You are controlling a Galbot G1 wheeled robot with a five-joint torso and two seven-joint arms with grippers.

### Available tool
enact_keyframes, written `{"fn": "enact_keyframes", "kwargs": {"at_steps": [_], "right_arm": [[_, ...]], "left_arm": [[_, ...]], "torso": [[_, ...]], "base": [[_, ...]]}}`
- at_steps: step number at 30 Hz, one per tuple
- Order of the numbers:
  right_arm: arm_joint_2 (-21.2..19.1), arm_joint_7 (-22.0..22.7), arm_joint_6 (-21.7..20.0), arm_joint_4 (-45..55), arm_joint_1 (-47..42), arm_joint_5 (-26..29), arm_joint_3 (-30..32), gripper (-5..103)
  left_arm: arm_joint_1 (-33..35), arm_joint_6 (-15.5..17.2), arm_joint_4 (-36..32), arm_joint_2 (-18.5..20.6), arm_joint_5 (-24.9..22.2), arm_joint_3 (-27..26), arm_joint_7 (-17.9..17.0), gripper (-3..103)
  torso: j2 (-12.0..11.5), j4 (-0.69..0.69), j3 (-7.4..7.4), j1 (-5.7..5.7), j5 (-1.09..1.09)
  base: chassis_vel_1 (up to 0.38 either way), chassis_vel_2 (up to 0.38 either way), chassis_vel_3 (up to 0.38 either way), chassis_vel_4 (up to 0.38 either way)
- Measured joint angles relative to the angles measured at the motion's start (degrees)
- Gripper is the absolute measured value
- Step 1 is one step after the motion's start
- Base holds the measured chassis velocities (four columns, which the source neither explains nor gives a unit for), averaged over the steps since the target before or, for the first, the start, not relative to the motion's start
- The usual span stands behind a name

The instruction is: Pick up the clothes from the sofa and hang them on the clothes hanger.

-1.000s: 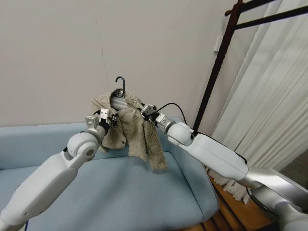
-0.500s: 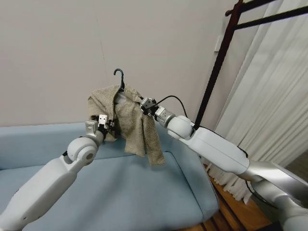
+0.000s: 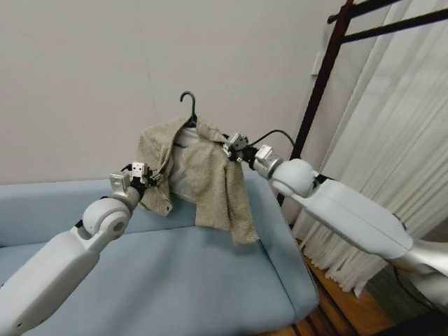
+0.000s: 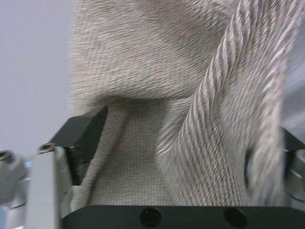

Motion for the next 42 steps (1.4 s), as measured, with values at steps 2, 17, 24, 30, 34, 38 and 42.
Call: {"fn": "enact_keyframes", "kwargs": {"at_steps": [2,17,24,30,34,38,42], "right_arm": [[-0.4,-0.2,0.1,0.1,0.0,0.1,0.2,11],[-9.2,-8.7,5.6,2.4,-3.9,4.8,2.7,11],[-10.3,-7.9,9.0,2.9,-10.7,3.6,7.9,11],[-10.6,-13.1,16.3,1.7,-16.3,2.1,13.7,11],[-11.2,-16.1,19.8,1.0,-18.6,3.9,15.0,11],[-11.0,-18.2,22.4,-0.2,-19.1,4.2,15.0,11],[-10.4,-19.6,23.7,-1.5,-18.1,3.3,14.4,11]], "left_arm": [[0.3,-0.1,-0.1,0.2,0.0,-0.4,0.4,82],[5.3,-2.9,-3.3,4.0,1.0,-4.6,5.5,100],[4.4,-4.0,-2.7,7.3,0.9,-4.9,11.0,100],[-0.1,-5.8,0.4,11.2,-1.1,-4.5,24.1,100],[-5.6,-7.6,4.4,12.6,-5.2,-3.3,35.4,100],[-12.2,-8.5,8.9,13.6,-9.2,-1.4,47.5,100],[-18.2,-5.7,12.4,14.1,-11.2,0.3,54.4,100]], "torso": [[0.0,0.00,0.00,0.00,0.00],[0.0,0.01,0.00,0.00,-0.01],[0.0,0.01,0.00,0.00,-0.01],[0.0,0.02,0.00,0.00,-0.02],[0.0,0.00,0.00,0.00,-0.01],[0.0,-0.01,0.01,0.00,-0.02],[0.0,0.03,0.00,0.00,0.01]], "base": [[0.000,0.000,0.000,0.000],[0.000,0.000,0.000,0.000],[0.000,0.000,0.000,0.000],[0.000,0.000,0.000,0.000],[0.000,0.000,0.000,0.000],[0.000,0.000,0.000,0.000],[0.000,0.000,0.000,0.000]]}}
